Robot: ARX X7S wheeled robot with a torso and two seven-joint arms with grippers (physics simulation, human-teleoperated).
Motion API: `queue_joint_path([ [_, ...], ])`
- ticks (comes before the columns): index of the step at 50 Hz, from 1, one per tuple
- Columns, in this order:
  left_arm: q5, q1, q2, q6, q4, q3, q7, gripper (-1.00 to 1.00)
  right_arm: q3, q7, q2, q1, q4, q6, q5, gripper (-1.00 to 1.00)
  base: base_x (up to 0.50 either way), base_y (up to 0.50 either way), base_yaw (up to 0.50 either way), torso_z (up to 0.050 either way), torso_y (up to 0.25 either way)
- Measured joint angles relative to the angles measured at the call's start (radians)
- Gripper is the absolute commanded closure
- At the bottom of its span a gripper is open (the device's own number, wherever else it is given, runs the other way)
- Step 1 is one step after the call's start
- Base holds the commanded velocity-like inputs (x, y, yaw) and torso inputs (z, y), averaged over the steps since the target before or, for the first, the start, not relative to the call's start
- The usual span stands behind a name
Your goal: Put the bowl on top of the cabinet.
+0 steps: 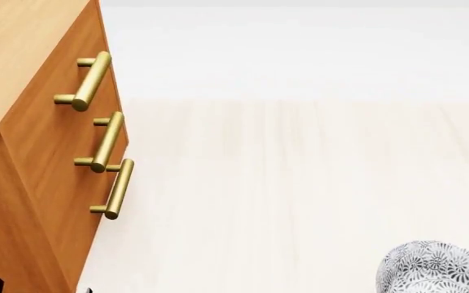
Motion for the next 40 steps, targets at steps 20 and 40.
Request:
queue_joint_path([
  [20,-0.003,-0.003,-0.004,0.001,-0.001,0.004,-0.005,-1.00,-0.003,0.041,0.020,0.061,0.061,0.028,0.018,-1.00,0.00,0.00,0.00,0.000,0.000],
  [40,0.014,-0.008,-0.005,-0.009,-0.001,0.012,-0.020,-1.00,-0.058,0.041,0.065,0.159,0.158,0.134,0.090,-1.00,0.00,0.00,0.00,0.000,0.000],
])
